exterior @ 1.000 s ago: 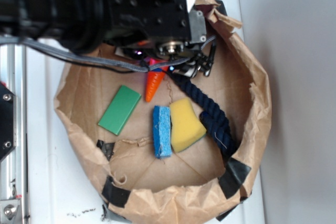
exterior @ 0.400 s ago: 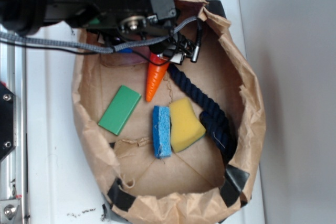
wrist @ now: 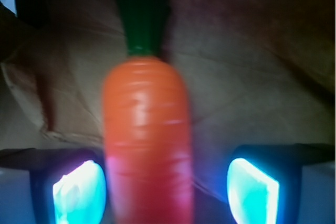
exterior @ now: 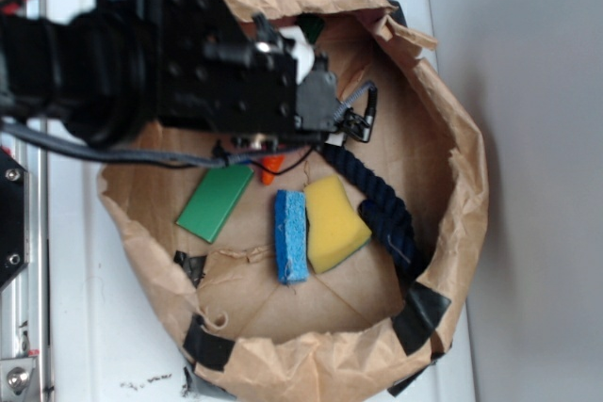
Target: Grab the carrot.
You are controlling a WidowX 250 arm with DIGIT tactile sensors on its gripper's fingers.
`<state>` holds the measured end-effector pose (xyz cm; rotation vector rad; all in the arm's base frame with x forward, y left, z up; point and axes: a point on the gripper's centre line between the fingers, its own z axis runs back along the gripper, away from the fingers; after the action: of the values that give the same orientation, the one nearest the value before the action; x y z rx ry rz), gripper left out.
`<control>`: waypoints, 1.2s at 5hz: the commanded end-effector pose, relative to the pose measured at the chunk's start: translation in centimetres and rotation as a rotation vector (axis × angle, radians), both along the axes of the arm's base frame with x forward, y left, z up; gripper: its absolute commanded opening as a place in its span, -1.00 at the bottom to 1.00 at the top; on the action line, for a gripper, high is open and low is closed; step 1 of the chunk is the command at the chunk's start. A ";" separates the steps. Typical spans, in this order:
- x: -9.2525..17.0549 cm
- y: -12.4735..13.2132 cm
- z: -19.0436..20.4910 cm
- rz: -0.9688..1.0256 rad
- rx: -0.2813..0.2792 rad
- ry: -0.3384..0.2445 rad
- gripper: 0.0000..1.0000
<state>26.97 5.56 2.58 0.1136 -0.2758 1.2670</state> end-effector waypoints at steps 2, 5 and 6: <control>-0.9 0.5 -0.1 0.019 0.029 -0.039 -1.00; 1.5 -0.6 9.5 -0.307 -0.131 -0.068 -1.00; 1.3 -2.3 11.8 -0.559 -0.172 -0.095 -1.00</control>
<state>27.71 1.83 12.45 -0.1439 -0.1707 0.7138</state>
